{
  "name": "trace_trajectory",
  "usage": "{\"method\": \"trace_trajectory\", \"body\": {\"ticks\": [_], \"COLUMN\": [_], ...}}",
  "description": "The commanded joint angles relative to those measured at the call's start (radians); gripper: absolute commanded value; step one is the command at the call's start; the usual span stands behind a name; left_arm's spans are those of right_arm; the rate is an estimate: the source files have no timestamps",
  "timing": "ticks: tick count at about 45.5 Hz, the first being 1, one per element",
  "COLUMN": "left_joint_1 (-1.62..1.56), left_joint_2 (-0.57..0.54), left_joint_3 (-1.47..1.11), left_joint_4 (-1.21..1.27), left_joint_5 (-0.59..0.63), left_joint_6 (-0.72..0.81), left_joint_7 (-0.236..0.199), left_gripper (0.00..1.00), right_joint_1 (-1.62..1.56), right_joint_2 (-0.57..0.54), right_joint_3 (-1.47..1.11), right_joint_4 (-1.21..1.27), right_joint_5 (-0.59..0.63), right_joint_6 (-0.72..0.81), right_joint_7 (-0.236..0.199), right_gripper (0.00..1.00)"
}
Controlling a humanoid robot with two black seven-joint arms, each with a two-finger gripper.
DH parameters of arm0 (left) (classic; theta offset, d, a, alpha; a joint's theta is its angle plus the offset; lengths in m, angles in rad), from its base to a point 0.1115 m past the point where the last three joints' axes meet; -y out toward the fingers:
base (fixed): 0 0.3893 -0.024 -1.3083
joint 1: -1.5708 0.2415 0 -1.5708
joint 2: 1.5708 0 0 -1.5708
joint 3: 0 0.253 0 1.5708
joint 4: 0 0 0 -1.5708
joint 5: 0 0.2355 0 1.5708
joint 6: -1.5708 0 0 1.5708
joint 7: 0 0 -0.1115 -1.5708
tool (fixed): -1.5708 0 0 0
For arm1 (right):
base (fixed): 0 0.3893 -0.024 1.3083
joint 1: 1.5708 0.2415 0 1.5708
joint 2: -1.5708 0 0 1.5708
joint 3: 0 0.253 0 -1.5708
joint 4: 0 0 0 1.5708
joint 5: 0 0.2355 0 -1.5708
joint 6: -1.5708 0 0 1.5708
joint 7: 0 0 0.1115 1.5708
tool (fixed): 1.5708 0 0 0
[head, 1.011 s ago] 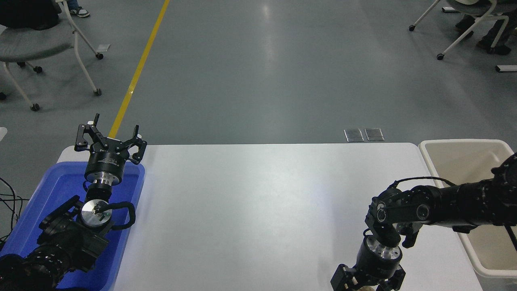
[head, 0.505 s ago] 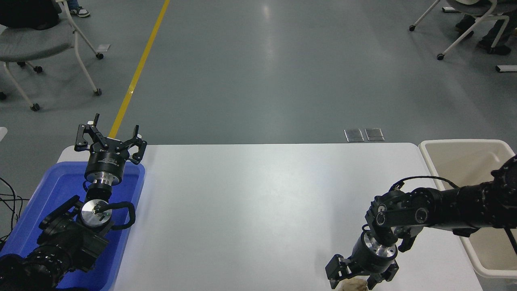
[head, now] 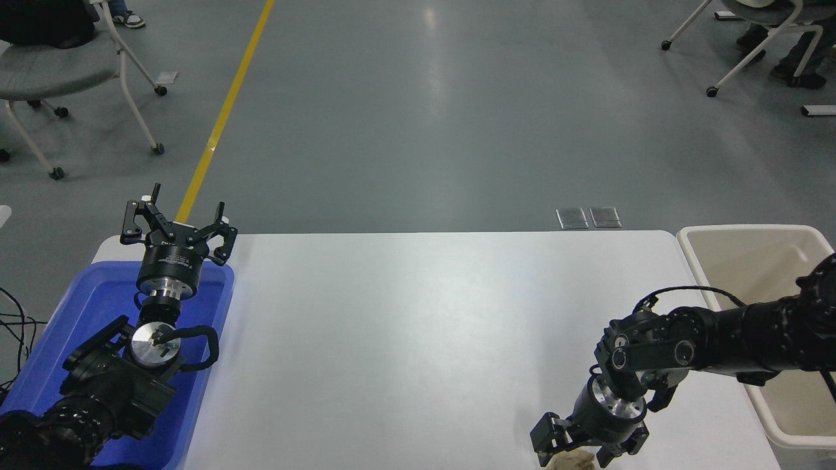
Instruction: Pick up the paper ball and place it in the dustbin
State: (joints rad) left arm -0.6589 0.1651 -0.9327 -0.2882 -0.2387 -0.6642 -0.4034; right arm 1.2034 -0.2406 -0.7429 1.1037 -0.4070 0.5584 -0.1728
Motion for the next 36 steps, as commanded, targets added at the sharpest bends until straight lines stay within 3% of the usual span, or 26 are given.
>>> {"method": "trace_trajectory", "body": {"ticks": [1, 4, 8, 13, 20, 27, 36], "left_joint_1": [-0.001, 0.001, -0.001, 0.001, -0.001, 0.001, 0.001], "left_joint_2": [-0.001, 0.001, 0.001, 0.001, 0.001, 0.001, 0.001], "left_joint_3": [0.0, 0.0, 0.0, 0.0, 0.0, 0.0, 0.0], "left_joint_4": [0.0, 0.0, 0.001, 0.0, 0.0, 0.001, 0.0], "left_joint_5": [-0.001, -0.001, -0.001, -0.001, -0.001, -0.001, -0.001], "left_joint_6": [0.0, 0.0, 0.0, 0.0, 0.0, 0.0, 0.0], "left_joint_7": [0.0, 0.0, 0.0, 0.0, 0.0, 0.0, 0.0], "left_gripper": [0.99, 0.99, 0.99, 0.99, 0.99, 0.99, 0.99], "right_joint_1": [0.001, 0.001, 0.001, 0.001, 0.001, 0.005, 0.015], "right_joint_2": [0.0, -0.002, -0.002, -0.011, -0.02, -0.023, -0.037], "right_joint_3": [-0.012, -0.016, -0.036, -0.044, -0.041, -0.044, -0.044], "right_joint_4": [0.022, 0.036, 0.048, 0.087, 0.091, 0.09, 0.091], "right_joint_5": [-0.001, -0.001, 0.004, 0.011, 0.027, 0.157, 0.169], "right_joint_6": [0.0, 0.0, 0.0, 0.0, -0.012, -0.015, -0.014], "right_joint_7": [-0.001, -0.001, -0.001, 0.001, 0.001, 0.001, -0.001], "right_gripper": [0.97, 0.85, 0.6, 0.0, 0.0, 0.0, 0.0]}}
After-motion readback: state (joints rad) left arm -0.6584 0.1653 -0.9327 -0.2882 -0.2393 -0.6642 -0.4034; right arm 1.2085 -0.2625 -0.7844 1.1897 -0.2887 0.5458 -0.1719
